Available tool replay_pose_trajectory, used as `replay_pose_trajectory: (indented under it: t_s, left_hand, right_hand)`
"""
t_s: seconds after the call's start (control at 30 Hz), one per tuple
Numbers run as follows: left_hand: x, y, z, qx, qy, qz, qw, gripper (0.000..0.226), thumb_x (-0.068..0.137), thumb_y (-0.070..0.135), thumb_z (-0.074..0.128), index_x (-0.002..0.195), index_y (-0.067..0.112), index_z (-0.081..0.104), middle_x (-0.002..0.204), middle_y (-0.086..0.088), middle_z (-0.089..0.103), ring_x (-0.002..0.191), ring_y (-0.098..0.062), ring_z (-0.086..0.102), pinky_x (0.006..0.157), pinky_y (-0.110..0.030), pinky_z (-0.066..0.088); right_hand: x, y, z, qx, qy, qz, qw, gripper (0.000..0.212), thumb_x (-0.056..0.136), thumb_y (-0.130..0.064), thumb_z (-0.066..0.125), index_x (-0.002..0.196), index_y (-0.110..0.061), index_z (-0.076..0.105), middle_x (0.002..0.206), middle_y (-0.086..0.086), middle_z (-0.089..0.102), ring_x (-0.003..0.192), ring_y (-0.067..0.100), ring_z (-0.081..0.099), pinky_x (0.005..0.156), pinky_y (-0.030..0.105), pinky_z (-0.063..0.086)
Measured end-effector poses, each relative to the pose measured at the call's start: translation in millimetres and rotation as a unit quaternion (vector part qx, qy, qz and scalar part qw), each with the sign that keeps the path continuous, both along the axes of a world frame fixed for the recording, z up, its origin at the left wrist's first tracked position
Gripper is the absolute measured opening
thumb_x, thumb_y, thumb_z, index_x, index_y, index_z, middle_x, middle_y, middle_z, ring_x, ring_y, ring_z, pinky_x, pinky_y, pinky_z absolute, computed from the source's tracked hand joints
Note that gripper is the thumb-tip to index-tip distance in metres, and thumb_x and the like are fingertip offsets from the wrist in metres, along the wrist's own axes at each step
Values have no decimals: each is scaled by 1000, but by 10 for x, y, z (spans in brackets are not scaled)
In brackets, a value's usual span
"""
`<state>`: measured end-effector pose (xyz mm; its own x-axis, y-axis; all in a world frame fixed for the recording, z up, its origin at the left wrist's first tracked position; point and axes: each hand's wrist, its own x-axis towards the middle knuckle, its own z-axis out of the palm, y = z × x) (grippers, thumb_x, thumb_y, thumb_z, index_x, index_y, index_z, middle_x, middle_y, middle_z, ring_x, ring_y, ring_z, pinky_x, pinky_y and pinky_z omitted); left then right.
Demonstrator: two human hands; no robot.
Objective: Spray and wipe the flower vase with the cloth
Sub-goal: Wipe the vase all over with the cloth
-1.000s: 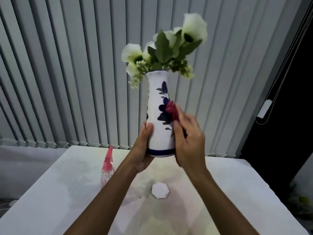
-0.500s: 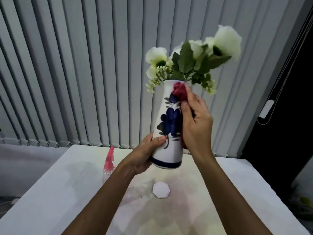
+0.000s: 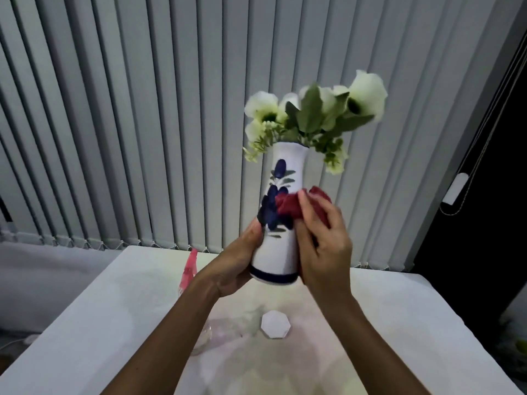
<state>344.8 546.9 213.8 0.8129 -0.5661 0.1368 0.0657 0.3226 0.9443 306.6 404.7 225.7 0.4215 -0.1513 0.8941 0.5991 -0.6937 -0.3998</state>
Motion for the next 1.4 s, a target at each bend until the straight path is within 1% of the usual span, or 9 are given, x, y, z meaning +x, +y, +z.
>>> replay_pose_trajectory:
  t_s: [0.17,0.3,0.43,0.6,0.73,0.97,1.1,1.23,1.4]
  left_hand:
    - [-37,-101,-130,27,-16,-37,999,99,35,56,91,121,21,54,104,5,75,97,-11,69,82,-24,55]
    - [-58,-155,-133,-4,-17,-17,1000,98,39,58,89,122,18,54,105,2,74,97,-13,70,80,-26,55]
    - [-50,-129,-72,-40,-17,16,999,117,36,58,90,135,17,45,113,1,72,99,-15,70,78,-28,57]
    - [-19,-94,-55,19,-27,-15,999,54,64,53,68,117,48,56,110,18,69,99,-5,66,80,-30,54]
    - [-75,-178,-120,23,-5,-10,1000,68,63,42,67,128,28,54,118,1,69,106,-15,66,96,-38,49]
    - [-107,-266,-240,-24,23,42,999,102,40,52,90,127,13,55,115,-9,71,105,-25,68,84,-36,57]
    - [-12,-199,-129,-39,11,76,996,103,37,53,90,128,25,50,117,-6,69,100,-22,69,75,-33,58]
    - [11,-155,-94,-19,11,58,998,49,71,39,68,117,38,54,116,4,69,98,-13,69,77,-30,58]
    - [-108,-222,-158,9,-10,0,1000,97,49,52,88,133,25,49,124,-3,68,111,-23,66,86,-31,54]
  right_hand:
    - [70,-20,494,146,24,49,988,40,92,-10,59,130,-22,52,121,-3,57,107,-15,51,98,5,38]
    - [62,-43,462,211,101,73,970,35,95,-20,56,130,-21,55,114,-12,63,99,-5,61,90,18,51]
    - [-69,-15,222,140,103,62,983,34,96,-20,54,130,-26,53,109,-12,62,95,-10,59,84,7,47]
    - [-35,-20,417,55,18,18,998,37,94,-20,55,131,-23,54,122,-4,58,110,3,56,98,13,43]
    - [38,-92,576,130,105,42,985,35,95,-21,55,130,-26,58,114,-10,60,95,-19,52,85,-2,36]
    - [-5,-184,200,229,297,103,921,25,97,-33,48,113,-36,68,101,-10,73,86,8,70,77,29,58]
    - [-235,-62,-203,233,221,102,941,28,98,-30,48,117,-47,60,105,-17,66,80,9,67,67,25,56]
    - [-264,-10,-381,97,70,20,993,39,95,-30,45,134,-30,50,128,-5,54,122,10,51,103,15,38]
    - [-72,-80,74,28,8,-40,999,40,95,-22,48,135,-20,49,127,8,55,115,16,52,103,16,37]
